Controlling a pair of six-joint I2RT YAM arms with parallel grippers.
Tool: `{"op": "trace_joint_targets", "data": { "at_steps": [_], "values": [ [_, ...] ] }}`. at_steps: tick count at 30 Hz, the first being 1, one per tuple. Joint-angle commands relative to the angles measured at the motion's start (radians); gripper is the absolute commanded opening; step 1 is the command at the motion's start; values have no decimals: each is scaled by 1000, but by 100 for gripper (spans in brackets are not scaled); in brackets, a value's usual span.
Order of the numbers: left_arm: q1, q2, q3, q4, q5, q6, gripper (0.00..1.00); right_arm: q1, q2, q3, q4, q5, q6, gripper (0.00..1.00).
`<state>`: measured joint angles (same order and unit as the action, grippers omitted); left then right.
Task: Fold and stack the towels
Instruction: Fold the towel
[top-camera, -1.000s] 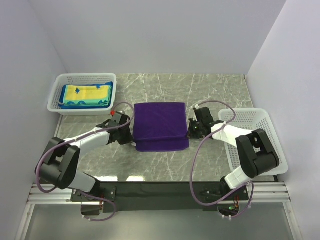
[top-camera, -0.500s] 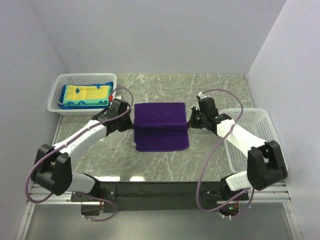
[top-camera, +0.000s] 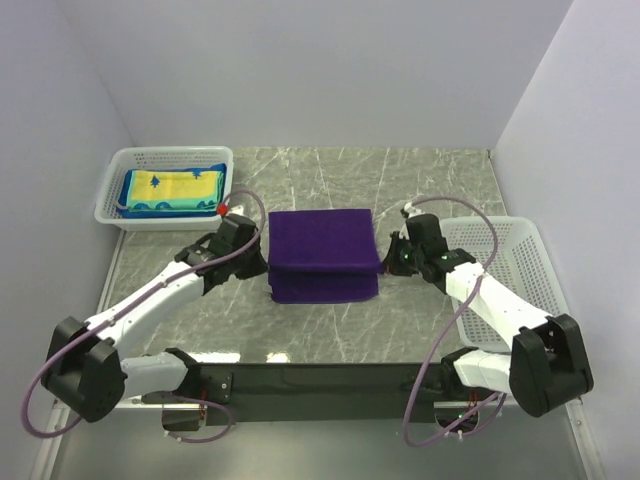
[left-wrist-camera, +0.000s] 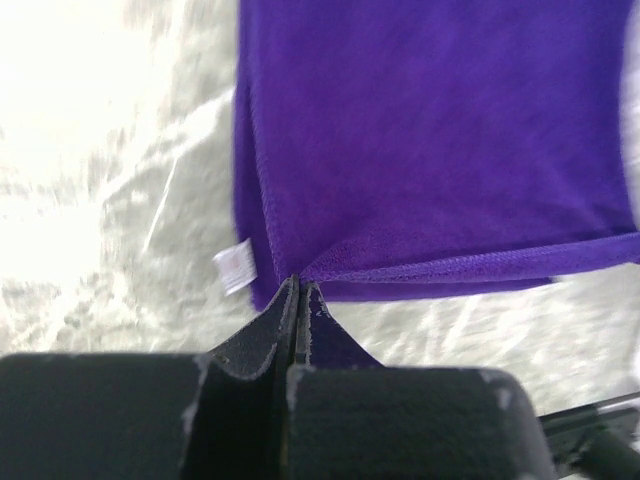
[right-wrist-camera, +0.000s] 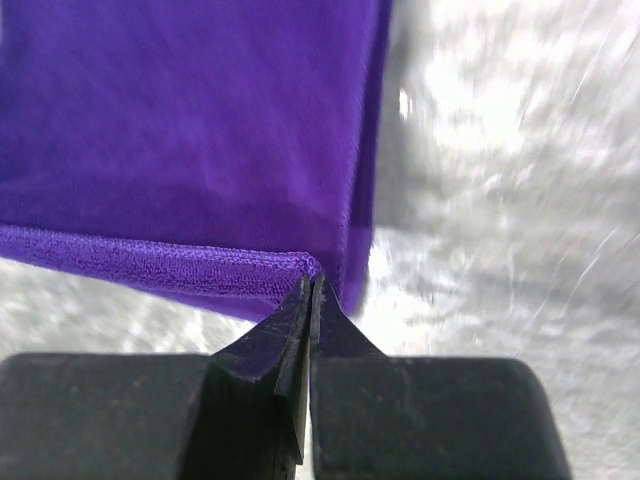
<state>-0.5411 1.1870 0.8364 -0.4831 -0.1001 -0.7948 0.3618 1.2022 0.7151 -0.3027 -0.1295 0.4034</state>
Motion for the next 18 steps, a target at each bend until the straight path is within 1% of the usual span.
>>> {"op": "trace_joint_targets", "data": {
  "at_steps": [1, 5, 10, 18],
  "values": [
    [-6, 45, -77, 23, -33, -23, 1, -6, 39, -66, 34, 2, 8, 0],
    [-14, 117, -141, 77, -38, -40, 1, -6, 114, -97, 89, -15, 23, 0],
    [-42, 177, -160, 103, -55, -57, 1, -6, 175, -111, 112, -36, 35, 0],
    [-65, 191, -165, 97, -90, -72, 1, -6, 145, -109, 85, -47, 25, 0]
  ]
}}
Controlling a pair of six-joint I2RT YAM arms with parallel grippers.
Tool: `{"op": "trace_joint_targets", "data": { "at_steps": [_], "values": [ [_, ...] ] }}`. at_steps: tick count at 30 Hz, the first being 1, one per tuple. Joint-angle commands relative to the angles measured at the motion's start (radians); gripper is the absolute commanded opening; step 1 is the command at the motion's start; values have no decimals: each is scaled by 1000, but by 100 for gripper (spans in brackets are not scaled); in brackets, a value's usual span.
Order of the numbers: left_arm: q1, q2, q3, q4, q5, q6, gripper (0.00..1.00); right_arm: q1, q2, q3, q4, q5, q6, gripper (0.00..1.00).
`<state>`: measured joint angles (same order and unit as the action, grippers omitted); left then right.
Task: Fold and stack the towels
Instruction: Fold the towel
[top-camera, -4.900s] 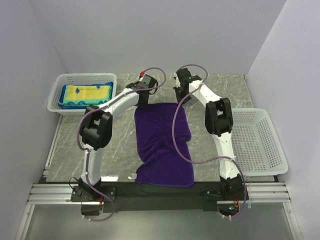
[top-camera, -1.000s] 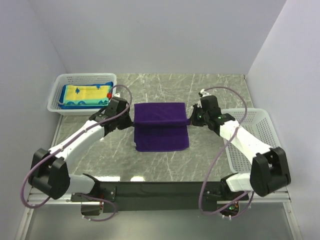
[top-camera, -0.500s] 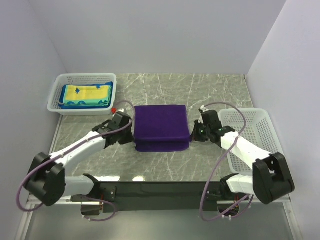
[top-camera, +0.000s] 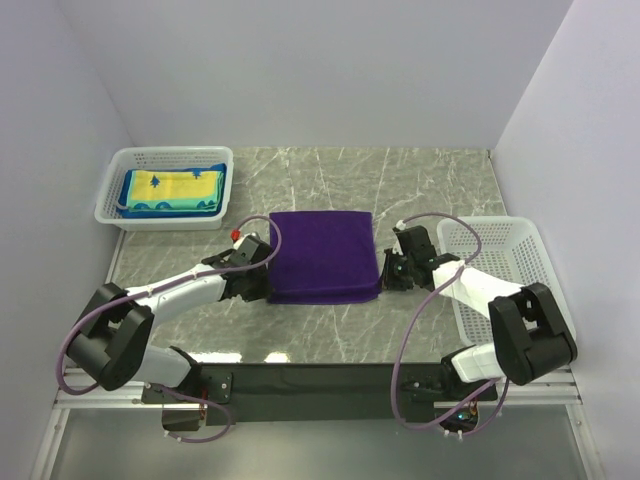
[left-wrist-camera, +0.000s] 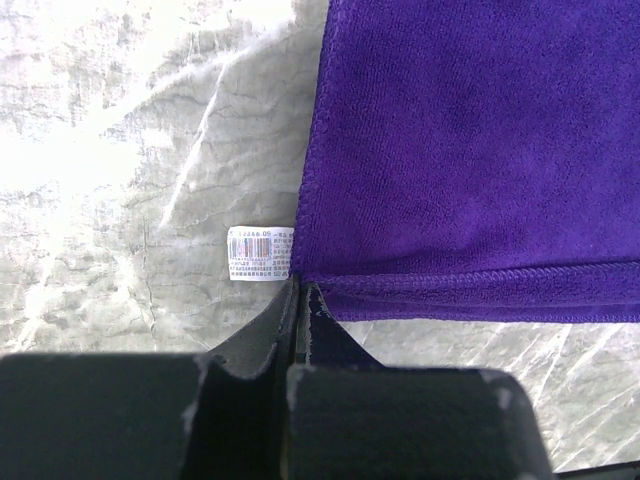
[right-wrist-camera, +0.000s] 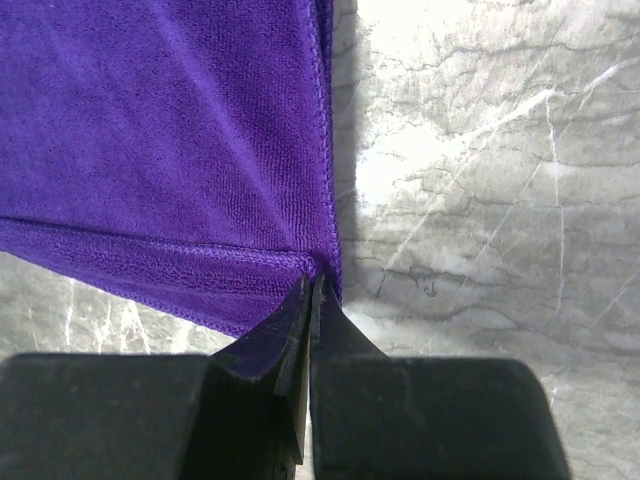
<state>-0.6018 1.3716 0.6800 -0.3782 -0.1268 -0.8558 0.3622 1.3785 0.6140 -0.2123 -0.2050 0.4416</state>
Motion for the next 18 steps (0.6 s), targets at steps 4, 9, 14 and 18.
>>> {"op": "trace_joint_targets", "data": {
  "at_steps": [4, 9, 14, 18],
  "values": [
    [-7, 7, 1, -25, -82, -9, 1, -3, -56, -7, -24, 27, -17, 0],
    [-12, -5, 9, -36, -91, -15, 1, 4, -114, 27, -65, 26, -17, 0],
    [-12, -6, 4, -33, -91, -23, 1, 21, -154, 59, -114, 33, -12, 0],
    [-12, -19, -10, -36, -103, -34, 1, 27, -142, 20, -98, 23, 9, 0]
  ]
}}
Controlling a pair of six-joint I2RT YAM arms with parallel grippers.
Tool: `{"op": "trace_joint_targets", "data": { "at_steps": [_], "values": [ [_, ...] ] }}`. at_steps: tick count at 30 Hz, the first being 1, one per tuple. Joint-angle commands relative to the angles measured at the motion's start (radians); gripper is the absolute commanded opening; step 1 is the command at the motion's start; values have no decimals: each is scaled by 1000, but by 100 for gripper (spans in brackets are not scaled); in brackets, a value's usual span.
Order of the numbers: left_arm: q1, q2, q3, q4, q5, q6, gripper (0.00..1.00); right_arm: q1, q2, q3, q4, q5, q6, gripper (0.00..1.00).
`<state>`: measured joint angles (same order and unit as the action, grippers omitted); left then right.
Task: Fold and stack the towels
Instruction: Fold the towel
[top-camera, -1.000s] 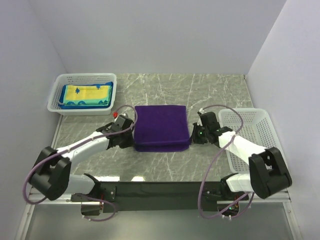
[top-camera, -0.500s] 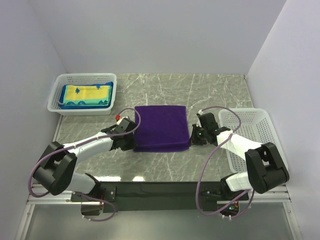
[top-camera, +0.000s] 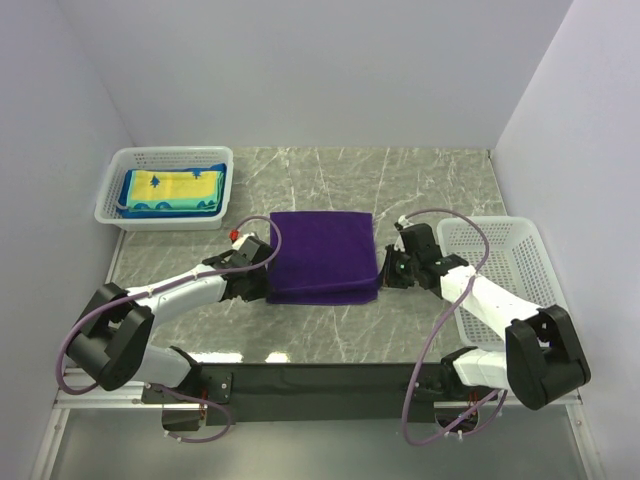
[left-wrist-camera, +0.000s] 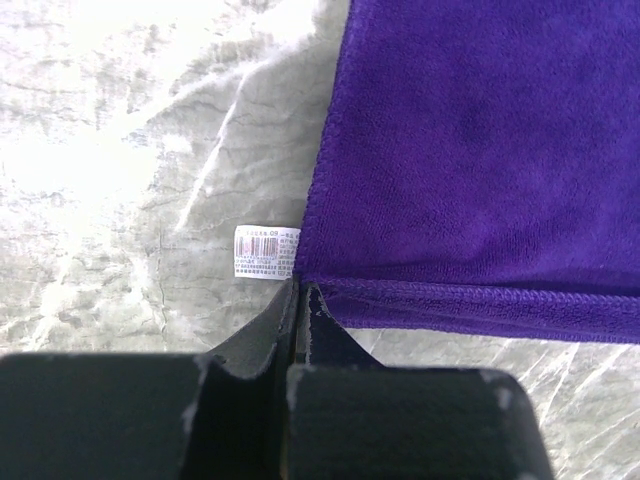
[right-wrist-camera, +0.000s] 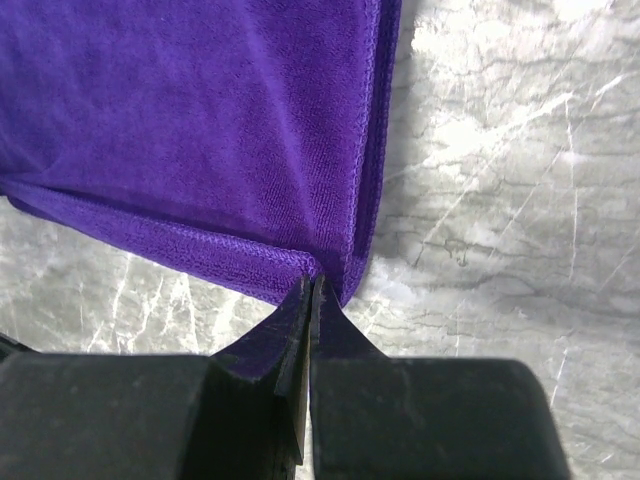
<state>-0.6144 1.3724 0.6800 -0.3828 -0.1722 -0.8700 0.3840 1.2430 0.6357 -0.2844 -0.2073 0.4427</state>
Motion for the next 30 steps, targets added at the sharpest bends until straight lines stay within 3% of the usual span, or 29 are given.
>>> {"op": "trace_joint_targets", "data": {
  "at_steps": [1, 8, 11, 15, 16, 21, 26, 30],
  "values": [
    [1, -21, -16, -31, -61, -20, 1, 6, 5, -16, -4, 20, 13, 0],
    [2, -22, -31, -24, -61, -50, 1, 10, 68, -114, 85, 5, 56, 4],
    [1, -32, -27, -25, -62, -53, 1, 15, 65, -126, 90, 3, 53, 12],
    [1, -52, -17, -30, -62, -49, 1, 29, -6, -123, 74, 0, 39, 21],
    [2, -56, -16, -30, -61, -46, 1, 32, -22, -120, 62, 0, 36, 28],
    [1, -81, -7, -36, -61, -34, 1, 58, -103, -85, 18, 12, 21, 30],
    [1, -93, -2, -42, -59, -26, 5, 107, -155, -45, -28, 46, 10, 53],
    [1, -88, 0, -54, -72, -20, 7, 168, -166, -15, -48, 118, -19, 61]
  ]
}}
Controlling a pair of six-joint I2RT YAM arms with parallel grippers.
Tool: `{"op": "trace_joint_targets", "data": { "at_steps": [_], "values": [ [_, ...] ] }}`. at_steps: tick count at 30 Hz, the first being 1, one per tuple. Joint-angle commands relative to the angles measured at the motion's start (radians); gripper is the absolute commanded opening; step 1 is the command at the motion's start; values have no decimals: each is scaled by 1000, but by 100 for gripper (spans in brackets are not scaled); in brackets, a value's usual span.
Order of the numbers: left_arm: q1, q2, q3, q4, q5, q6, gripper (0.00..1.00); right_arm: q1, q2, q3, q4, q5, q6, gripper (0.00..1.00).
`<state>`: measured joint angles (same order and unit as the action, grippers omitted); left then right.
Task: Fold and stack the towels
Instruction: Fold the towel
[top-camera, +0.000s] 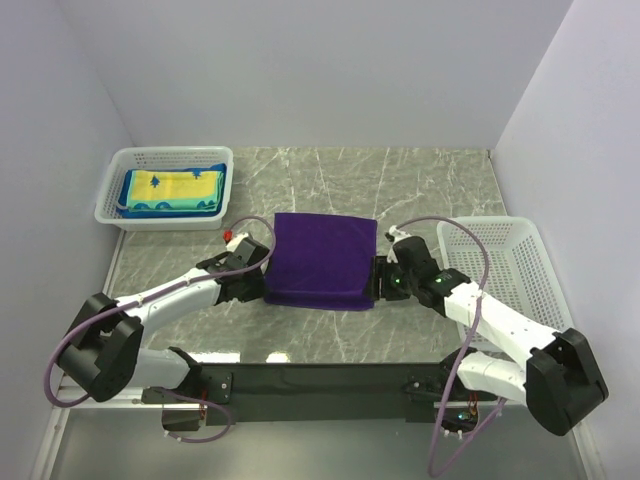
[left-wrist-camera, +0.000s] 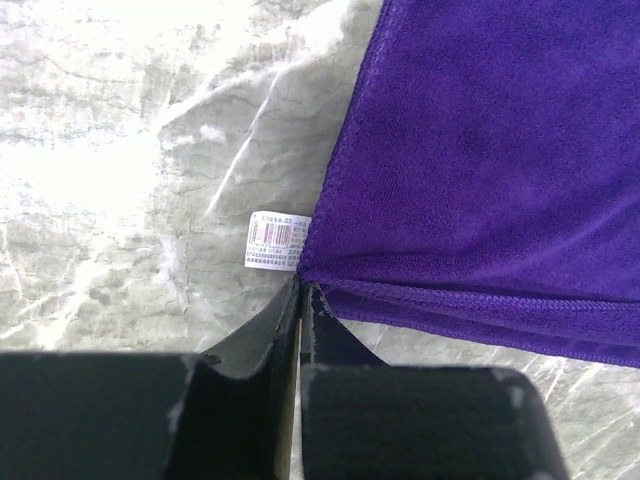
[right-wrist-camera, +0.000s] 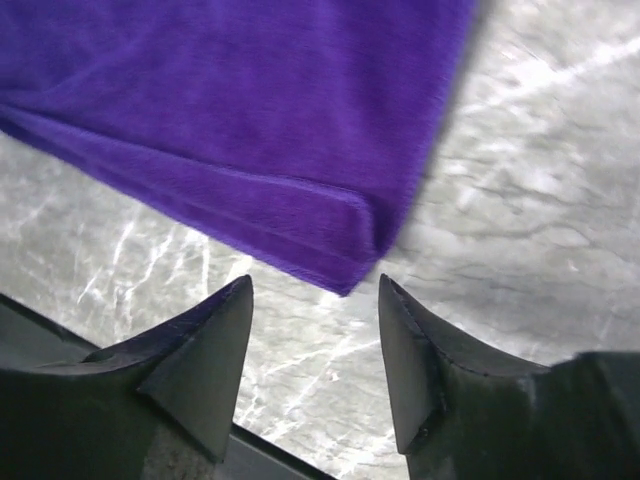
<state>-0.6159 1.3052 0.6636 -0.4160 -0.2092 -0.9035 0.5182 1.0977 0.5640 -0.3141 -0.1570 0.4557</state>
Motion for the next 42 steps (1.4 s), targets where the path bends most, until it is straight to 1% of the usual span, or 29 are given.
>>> {"op": "trace_joint_targets", "data": {
  "at_steps": [1, 6, 9, 13, 14, 16, 17, 18, 19, 22, 27, 32, 34, 42],
  "values": [
    [2, -24, 16, -24, -39, 12, 8, 49, -16, 62, -20, 77, -35, 63],
    [4, -38, 19, -49, -65, 11, 11, 80, 43, 86, -3, 63, -86, 70],
    [2, -47, 22, -58, -76, 11, 18, 126, 92, 115, 7, 50, -141, 71],
    [1, -75, 27, -66, -56, 14, 41, 174, 165, 160, 12, 16, -212, 71],
    [1, -84, 28, -69, -49, 14, 50, 180, 195, 181, 13, 10, -238, 71],
    [-1, -116, 31, -87, -47, 14, 62, 204, 224, 203, 20, -6, -267, 71],
    [-1, -129, 36, -96, -51, 11, 67, 212, 238, 229, 21, -10, -285, 71],
    [1, -142, 40, -104, -53, 9, 69, 223, 270, 241, 27, -13, -295, 71],
    [1, -171, 42, -112, -55, 3, 75, 227, 287, 252, 33, -19, -305, 71],
    [-1, -217, 50, -138, -58, 0, 83, 249, 358, 296, 44, -32, -331, 71],
    [1, -242, 70, -179, -76, 6, 84, 281, 480, 361, 46, -61, -361, 71],
    [1, -253, 54, -178, -76, 8, 83, 328, 521, 353, 30, -98, -365, 70],
    [1, -253, 42, -167, -65, 6, 83, 342, 518, 340, 17, -96, -361, 68],
    [-1, -248, 16, -150, -47, -2, 81, 420, 424, 280, -16, -98, -310, 63]
  ]
}}
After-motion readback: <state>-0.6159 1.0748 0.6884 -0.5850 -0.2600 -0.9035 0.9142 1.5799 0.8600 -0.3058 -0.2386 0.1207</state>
